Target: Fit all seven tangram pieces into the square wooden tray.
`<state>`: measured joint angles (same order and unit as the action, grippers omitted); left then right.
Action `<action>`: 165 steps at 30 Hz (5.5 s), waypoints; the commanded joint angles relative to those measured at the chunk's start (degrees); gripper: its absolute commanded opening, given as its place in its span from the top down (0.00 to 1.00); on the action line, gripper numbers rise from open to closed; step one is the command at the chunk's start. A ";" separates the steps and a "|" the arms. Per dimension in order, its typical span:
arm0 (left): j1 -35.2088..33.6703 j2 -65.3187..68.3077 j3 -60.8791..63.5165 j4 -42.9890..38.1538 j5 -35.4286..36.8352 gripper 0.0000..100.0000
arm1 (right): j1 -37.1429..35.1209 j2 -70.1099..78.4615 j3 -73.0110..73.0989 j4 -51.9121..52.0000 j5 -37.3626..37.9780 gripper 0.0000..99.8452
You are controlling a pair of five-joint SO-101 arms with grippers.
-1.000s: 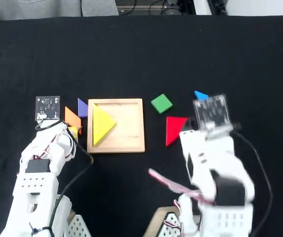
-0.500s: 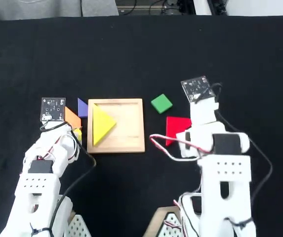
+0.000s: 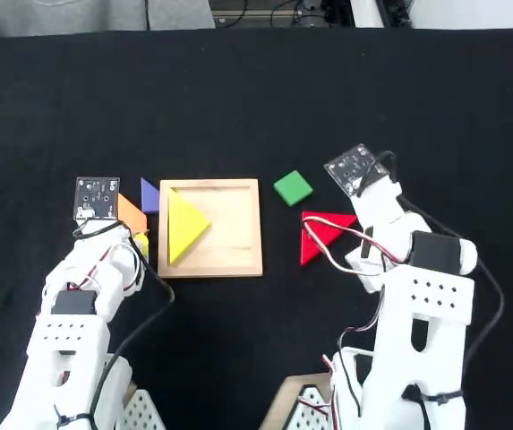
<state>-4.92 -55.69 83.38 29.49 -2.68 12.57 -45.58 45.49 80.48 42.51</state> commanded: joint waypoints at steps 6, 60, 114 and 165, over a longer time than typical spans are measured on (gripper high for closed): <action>0.75 -0.09 -0.57 -1.23 -0.53 0.86 | -1.49 0.66 5.23 -8.53 -3.96 0.98; 0.84 -0.09 -0.22 -1.23 -0.62 0.86 | -15.12 71.25 -47.16 -18.37 -26.90 0.99; 0.84 -0.09 -0.31 -1.32 -0.62 0.86 | -26.29 57.45 -29.58 -11.16 -46.68 0.65; 0.92 -0.09 -0.40 -1.32 -0.62 0.86 | -1.67 69.93 -42.51 9.41 13.80 0.99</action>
<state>-4.92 -55.69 83.38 29.49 -2.68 9.93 25.27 3.30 81.80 48.04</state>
